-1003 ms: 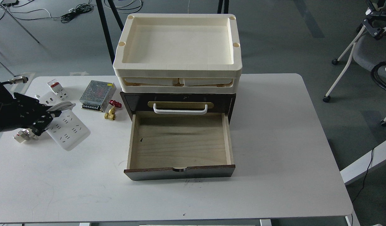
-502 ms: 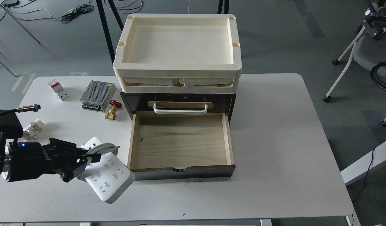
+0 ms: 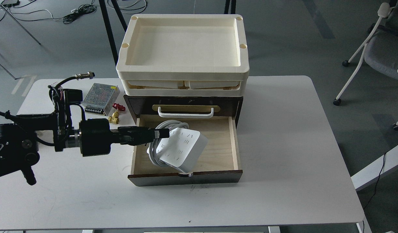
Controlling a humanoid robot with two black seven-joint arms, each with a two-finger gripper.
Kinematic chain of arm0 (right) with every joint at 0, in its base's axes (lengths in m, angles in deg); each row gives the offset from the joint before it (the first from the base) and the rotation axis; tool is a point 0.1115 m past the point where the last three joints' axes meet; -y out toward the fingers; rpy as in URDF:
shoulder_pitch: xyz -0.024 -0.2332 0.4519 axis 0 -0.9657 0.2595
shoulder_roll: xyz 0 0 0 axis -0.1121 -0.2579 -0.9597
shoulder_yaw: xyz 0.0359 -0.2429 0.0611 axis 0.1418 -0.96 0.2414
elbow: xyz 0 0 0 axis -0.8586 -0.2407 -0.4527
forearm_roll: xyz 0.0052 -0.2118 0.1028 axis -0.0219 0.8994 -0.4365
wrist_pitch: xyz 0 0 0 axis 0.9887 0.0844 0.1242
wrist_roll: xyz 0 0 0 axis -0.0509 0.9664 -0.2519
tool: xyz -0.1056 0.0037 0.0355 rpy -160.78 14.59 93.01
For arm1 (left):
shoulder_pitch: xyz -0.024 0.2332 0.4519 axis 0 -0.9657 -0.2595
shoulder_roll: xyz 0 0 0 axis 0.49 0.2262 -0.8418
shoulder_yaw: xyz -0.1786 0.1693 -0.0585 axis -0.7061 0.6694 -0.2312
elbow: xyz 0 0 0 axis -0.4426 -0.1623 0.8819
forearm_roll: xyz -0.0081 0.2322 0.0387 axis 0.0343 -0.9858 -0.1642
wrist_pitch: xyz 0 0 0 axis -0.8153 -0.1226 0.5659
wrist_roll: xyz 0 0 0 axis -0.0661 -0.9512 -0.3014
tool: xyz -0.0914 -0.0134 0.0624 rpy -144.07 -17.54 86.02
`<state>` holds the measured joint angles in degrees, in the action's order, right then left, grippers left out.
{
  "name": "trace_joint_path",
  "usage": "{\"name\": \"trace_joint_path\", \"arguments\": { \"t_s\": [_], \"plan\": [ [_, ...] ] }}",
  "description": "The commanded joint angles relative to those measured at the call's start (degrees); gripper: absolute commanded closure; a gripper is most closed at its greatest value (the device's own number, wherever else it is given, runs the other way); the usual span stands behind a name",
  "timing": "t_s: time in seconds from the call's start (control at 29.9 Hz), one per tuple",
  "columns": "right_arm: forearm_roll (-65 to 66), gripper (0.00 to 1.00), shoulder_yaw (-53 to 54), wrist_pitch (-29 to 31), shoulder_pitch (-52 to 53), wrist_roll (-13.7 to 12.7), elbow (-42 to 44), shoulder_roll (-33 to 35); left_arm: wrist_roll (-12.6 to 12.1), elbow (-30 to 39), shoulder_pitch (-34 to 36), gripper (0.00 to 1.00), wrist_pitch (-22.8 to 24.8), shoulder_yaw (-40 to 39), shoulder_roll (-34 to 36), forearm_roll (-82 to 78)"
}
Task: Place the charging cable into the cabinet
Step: 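Lift the power strip and carry it into the open drawer, then lower the power strip and cable onto the drawer bottom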
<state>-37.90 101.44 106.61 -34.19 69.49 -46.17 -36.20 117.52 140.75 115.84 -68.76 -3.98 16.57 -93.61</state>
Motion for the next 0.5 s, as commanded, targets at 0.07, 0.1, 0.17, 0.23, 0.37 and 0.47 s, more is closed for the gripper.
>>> {"name": "trace_joint_path", "arguments": {
  "t_s": [0.07,0.1,0.17,0.23,0.37,0.47],
  "plan": [
    [-0.1,0.00,0.0,0.0,-0.9,0.1,0.8,2.3,0.0,-8.9,-2.5,0.98,-0.9,-0.2,-8.9,3.2],
    [-0.1,0.00,0.0,0.0,-0.9,0.1,0.8,2.5,0.0,-10.0,-2.9,0.98,-0.9,-0.2,-9.8,3.1],
    [-0.1,0.00,0.0,0.0,-0.9,0.1,0.8,2.7,0.0,-12.1,-4.1,0.98,-1.2,-0.2,-11.3,3.1],
    [-0.1,0.00,0.0,0.0,-0.9,0.1,0.8,2.7,0.0,-13.8,-5.1,0.98,-1.6,-0.2,-12.6,3.0],
    [-0.1,0.00,0.0,0.0,-0.9,0.1,0.7,2.7,0.0,-18.0,-6.8,0.98,-1.7,-0.2,-14.5,2.6],
    [-0.1,0.00,0.0,0.0,-0.9,0.1,0.6,2.7,0.0,-21.6,-7.5,0.98,-1.7,-0.2,-15.6,2.7]
  ]
}}
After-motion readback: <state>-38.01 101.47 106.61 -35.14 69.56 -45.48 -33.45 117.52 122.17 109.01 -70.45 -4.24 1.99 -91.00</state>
